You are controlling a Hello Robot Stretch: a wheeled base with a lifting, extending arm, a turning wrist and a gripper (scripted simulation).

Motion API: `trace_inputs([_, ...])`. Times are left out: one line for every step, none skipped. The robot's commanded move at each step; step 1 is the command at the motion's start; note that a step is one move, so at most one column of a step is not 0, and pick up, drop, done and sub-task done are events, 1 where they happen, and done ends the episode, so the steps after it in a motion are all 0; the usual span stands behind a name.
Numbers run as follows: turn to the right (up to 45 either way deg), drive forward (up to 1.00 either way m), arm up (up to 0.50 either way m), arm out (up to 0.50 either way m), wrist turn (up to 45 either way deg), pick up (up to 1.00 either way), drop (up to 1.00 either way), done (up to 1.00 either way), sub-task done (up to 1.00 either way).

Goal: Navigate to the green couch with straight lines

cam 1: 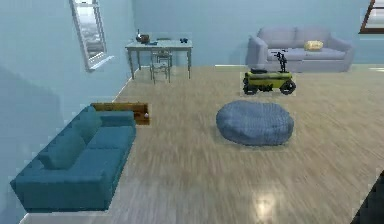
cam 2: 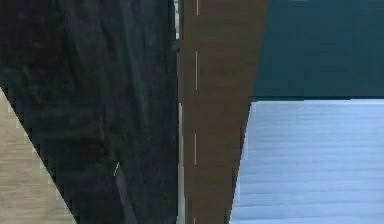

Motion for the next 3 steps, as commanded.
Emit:
trace_inputs([0.0,0.75,0.00,0.00,0.0,0.00,0.00,0.00,0.00])
trace_inputs([-45.0,0.00,0.00,0.00,0.0,0.00,0.00,0.00,0.00])
trace_inputs([0.0,0.00,0.00,0.00,0.0,0.00,0.00,1.00,0.00])
